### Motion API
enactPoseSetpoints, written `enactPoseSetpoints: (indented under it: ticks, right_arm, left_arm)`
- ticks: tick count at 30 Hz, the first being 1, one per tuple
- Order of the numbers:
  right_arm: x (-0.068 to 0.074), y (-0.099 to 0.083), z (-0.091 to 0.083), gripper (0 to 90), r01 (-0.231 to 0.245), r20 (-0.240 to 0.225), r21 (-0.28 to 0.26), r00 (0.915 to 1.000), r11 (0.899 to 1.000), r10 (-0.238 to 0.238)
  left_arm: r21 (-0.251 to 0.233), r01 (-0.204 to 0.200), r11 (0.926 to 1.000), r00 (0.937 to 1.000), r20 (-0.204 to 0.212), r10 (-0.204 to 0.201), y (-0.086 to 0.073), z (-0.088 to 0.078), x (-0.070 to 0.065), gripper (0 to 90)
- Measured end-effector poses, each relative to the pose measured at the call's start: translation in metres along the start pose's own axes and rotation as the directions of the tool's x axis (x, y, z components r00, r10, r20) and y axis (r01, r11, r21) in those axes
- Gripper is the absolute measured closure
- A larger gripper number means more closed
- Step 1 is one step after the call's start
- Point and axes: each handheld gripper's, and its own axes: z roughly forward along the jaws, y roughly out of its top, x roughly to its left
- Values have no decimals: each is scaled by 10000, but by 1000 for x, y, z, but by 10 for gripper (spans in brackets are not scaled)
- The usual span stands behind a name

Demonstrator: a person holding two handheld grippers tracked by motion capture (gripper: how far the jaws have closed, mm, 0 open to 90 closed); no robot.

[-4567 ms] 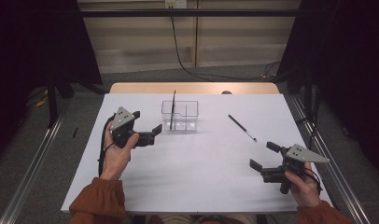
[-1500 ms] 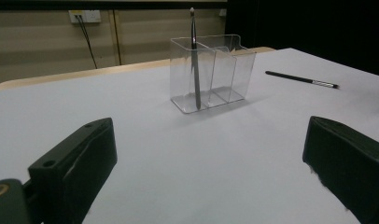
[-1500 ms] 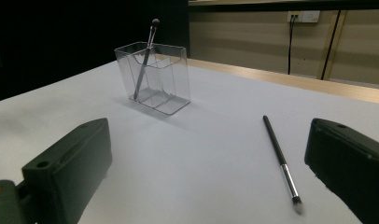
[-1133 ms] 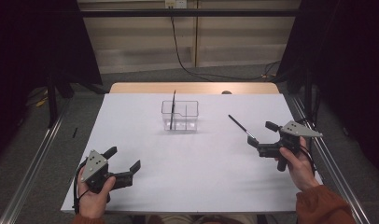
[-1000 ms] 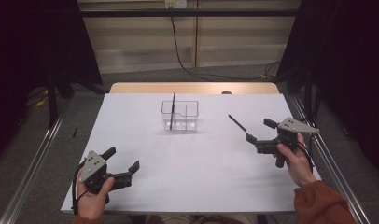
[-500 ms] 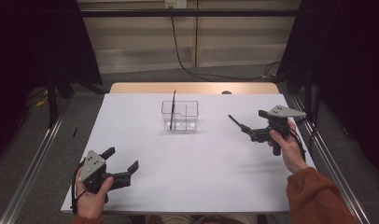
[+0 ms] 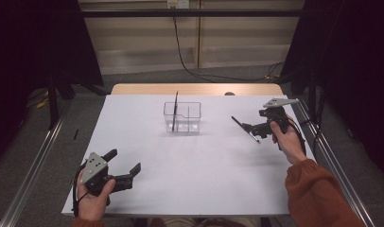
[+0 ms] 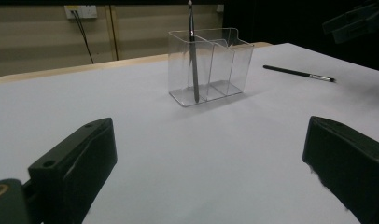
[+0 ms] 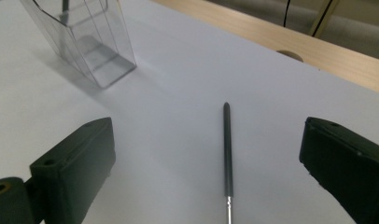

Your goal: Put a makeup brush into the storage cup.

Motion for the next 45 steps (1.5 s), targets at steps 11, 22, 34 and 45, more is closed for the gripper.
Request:
enactPoseSetpoints:
  ticks: [11, 22, 34, 45]
  right_arm:
    - [-14, 11, 17, 28, -26, -282, 2430, 9996, 9700, 97]
    - [-12, 19, 36, 42, 628, -731, 4321, 9967, 8996, -344]
    - [-19, 22, 54, 97, 603, -510, 5890, 9980, 8059, -374]
    - [-24, 15, 64, 386, 578, -622, 6581, 9978, 7507, -223]
  left_arm:
    - [34, -36, 10000, 10000, 30, 36, 0, 2, 1, 29]
    - [146, -79, 9999, 10000, 55, 78, 1, 3, 0, 30]
    - [162, -148, 9998, 9998, 164, 145, 0, 4, -2, 31]
    - [163, -137, 9998, 9997, 194, 134, 1, 4, -2, 29]
